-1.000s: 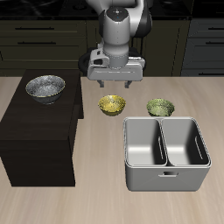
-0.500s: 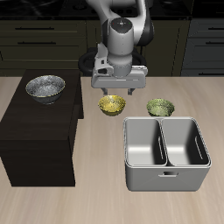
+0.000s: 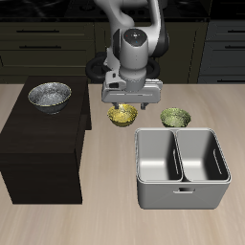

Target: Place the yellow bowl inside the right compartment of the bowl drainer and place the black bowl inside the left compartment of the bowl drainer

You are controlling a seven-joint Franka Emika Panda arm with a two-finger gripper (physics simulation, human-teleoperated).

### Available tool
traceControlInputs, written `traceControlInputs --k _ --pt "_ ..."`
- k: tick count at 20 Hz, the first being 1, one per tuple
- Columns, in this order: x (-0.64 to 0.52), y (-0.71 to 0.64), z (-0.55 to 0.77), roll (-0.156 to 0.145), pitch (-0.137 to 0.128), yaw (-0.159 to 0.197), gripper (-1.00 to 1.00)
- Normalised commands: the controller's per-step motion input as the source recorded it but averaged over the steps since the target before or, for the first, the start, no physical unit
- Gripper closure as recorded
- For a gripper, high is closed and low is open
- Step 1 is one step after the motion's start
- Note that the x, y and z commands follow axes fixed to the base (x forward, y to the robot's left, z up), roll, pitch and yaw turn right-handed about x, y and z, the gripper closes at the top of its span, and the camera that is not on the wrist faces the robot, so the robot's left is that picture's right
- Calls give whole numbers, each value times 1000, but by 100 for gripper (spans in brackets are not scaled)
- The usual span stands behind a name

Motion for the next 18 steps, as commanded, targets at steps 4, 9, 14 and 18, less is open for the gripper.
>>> traceControlInputs --k 4,9,14,18 --pt "12 46 -188 3 25 -18 -100" --pt "-19 42 -241 11 39 -10 -100" --pt "41 -18 -280 19 55 -23 -100" --pt "-2 -12 -150 26 -2 -20 100"
